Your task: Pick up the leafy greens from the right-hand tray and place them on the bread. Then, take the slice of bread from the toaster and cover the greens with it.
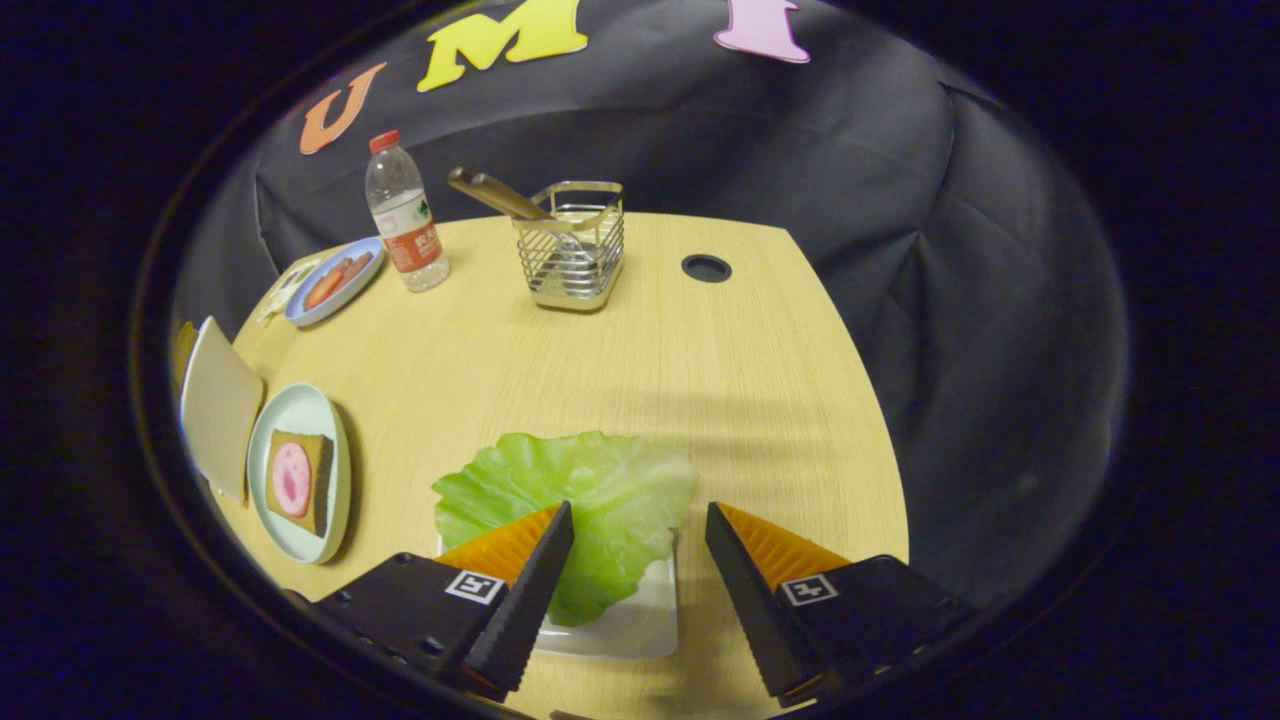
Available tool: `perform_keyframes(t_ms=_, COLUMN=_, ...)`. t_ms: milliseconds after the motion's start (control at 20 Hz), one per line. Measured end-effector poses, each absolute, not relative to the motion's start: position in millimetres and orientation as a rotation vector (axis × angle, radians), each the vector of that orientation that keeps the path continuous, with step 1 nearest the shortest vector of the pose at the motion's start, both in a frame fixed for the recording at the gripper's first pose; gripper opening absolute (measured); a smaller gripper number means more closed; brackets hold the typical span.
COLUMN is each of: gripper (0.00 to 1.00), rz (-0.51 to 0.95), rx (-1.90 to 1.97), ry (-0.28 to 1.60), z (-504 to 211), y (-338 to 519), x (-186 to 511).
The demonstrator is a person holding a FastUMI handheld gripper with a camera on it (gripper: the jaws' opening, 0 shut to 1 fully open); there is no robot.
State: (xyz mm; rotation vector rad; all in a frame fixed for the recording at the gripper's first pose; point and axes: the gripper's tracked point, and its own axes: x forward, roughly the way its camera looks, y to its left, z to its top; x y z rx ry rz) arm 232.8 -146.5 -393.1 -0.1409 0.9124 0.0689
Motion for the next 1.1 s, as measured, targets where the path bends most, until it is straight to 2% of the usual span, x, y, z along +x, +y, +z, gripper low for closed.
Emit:
perform_keyframes(t_ms=250, gripper=0.65, rz=0.053, rx=-0.144, ry=0.962, z=-402.0, y=-144.5, x=234.4)
perform_keyframes(t_ms=350, gripper=0.59, rz=0.057, rx=-0.150, ry=0.973, z=-403.5, y=-142.8, x=234.7)
perform_keyframes(t_ms=400, gripper=0.59, rz=0.048, rx=-0.158, ry=0.980, z=-405.6, y=-144.0, x=236.6)
perform_keyframes(t_ms=500, gripper=0.48, rz=0.037, rx=-0.159, ry=0.977, z=-403.2, y=-144.3, x=237.5)
perform_keyframes(t_ms=600, gripper=0.47, rz=0.012, rx=-0.177, ry=0.993, z=-403.2, y=-148.9, x=237.1)
perform_keyframes(t_ms=700, gripper=0.28, rz=0.014, rx=-0.179, ry=0.997, z=-406.3, y=-147.0, x=237.9)
perform_keyframes(t_ms=800, gripper=0.30, rz=-0.001, rx=-0.204, ry=0.979, z=-404.8, y=-149.6, x=242.5)
perform_keyframes(t_ms=850, gripper=0.09, rz=-0.002, rx=-0.199, ry=0.978, z=-404.3, y=-149.6, x=242.3)
perform_keyframes(t_ms=900, gripper=0.08, rz=0.002, rx=-0.205, ry=0.977, z=-399.6, y=-150.2, x=239.6)
perform_keyframes(t_ms=950, gripper=0.02, rz=0.010, rx=-0.208, ry=0.974, z=-401.2, y=-150.0, x=240.4)
perform_keyframes(t_ms=1100, gripper=0.01, rz=0.017, rx=-0.201, ry=0.944, z=-392.0, y=-148.2, x=241.6)
